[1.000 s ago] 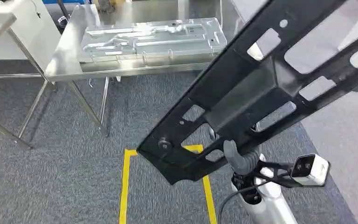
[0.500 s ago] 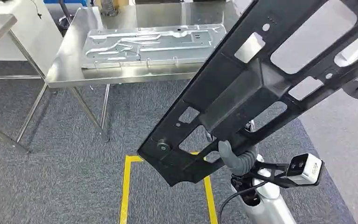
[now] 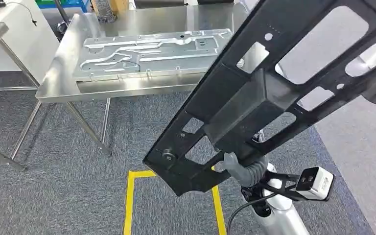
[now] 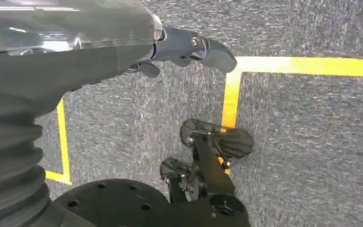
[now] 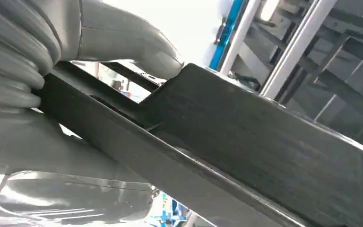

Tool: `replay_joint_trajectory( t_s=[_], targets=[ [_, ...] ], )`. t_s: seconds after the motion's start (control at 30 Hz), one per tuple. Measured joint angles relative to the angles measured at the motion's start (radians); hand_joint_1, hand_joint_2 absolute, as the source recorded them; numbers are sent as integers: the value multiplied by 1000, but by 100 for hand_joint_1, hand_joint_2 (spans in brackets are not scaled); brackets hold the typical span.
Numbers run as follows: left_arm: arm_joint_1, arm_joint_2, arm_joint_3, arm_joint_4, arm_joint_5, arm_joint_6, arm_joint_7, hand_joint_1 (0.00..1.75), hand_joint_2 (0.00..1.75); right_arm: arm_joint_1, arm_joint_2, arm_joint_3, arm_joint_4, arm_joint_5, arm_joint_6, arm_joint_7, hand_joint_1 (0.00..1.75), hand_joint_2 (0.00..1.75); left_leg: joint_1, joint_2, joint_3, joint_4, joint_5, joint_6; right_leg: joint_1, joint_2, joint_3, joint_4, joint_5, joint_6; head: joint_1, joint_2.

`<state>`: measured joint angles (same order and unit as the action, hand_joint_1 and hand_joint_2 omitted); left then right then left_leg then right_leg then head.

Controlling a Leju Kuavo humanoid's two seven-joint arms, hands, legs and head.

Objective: Take the parts from the cabinet and place them on the table.

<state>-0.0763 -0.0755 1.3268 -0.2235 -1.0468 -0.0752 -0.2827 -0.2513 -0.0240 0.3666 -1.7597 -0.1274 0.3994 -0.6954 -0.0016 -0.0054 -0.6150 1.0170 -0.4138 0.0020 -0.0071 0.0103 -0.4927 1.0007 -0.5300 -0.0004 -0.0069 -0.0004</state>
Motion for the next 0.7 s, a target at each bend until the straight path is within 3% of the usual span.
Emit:
replay_joint_trajectory(
  t_s=[0.1,0.13,0.17,0.27,0.3,0.33,0.37,0.43,0.5,0.57,0.6,0.63,0.67,0.7],
  targets=[
    [1,0,0,0,0,0,0,0,175,-3,0,1,-1,0,-1,-1,175,175,-2,0,4,-5,-11,13,-1,-1,11,-18,-8,16,0,0],
    [2,-3,0,0,0,0,0,0,175,-5,-1,1,-5,0,-2,0,175,175,10,0,19,-21,-8,18,-2,-5,16,-12,-15,22,0,0],
    [1,-3,0,0,0,0,0,0,175,-10,-1,1,-6,-1,-2,-1,175,175,9,1,28,-29,-12,25,1,-6,1,25,-31,24,0,0],
    [-1,-3,0,0,0,0,0,0,175,-8,-3,2,-5,-1,-2,-2,175,175,8,2,47,-29,-32,32,-2,-5,-152,272,-121,30,0,0],
    [0,-3,0,0,0,0,0,0,175,-6,-3,3,-5,-1,-2,-2,175,175,8,1,56,-28,-41,32,-3,-5,-194,323,-119,32,0,0],
    [2,-4,0,0,0,0,0,0,175,-5,-5,3,-5,-1,-2,-2,175,175,8,0,68,-28,-49,31,-6,-6,-210,316,-85,34,0,0],
    [3,-4,0,0,0,0,0,0,175,-6,-5,3,-5,-1,-2,-2,175,175,8,-1,84,-28,-61,29,-7,-6,-200,263,-27,34,0,0],
    [2,-5,0,0,0,0,0,0,175,-7,-5,4,-5,-1,-2,-2,175,175,9,-3,120,-27,-87,21,-9,-9,-142,74,114,30,0,0],
    [0,-6,0,0,1,0,0,0,175,-8,-8,6,-5,-2,-7,-2,175,175,3,-5,124,-19,-106,7,-1,-11,-120,21,104,23,0,0],
    [-1,-6,0,0,3,0,0,0,175,-9,-10,7,-6,-2,-19,0,175,175,7,-1,122,-29,-113,-5,3,-7,-122,24,87,5,0,0],
    [-1,-6,0,0,5,0,0,0,175,-9,-11,6,-6,-4,-27,0,175,175,7,1,129,-34,-117,-11,3,-4,-119,18,83,-1,0,0],
    [-3,-6,0,0,5,0,-1,0,175,-8,-12,6,-10,-6,-29,-1,175,175,7,3,139,-34,-128,-15,-8,-4,-104,9,81,-6,0,0],
    [-4,-6,0,0,6,0,-3,0,175,-8,-13,6,-15,-6,-31,-1,175,175,8,3,135,-6,-134,-19,-8,-6,-90,4,74,-13,0,0],
    [-5,-8,0,1,6,0,-3,0,175,-8,-13,7,-15,-6,-34,-2,175,175,9,3,97,61,-157,-24,-8,-9,-79,3,66,-17,0,0]
  ],
)
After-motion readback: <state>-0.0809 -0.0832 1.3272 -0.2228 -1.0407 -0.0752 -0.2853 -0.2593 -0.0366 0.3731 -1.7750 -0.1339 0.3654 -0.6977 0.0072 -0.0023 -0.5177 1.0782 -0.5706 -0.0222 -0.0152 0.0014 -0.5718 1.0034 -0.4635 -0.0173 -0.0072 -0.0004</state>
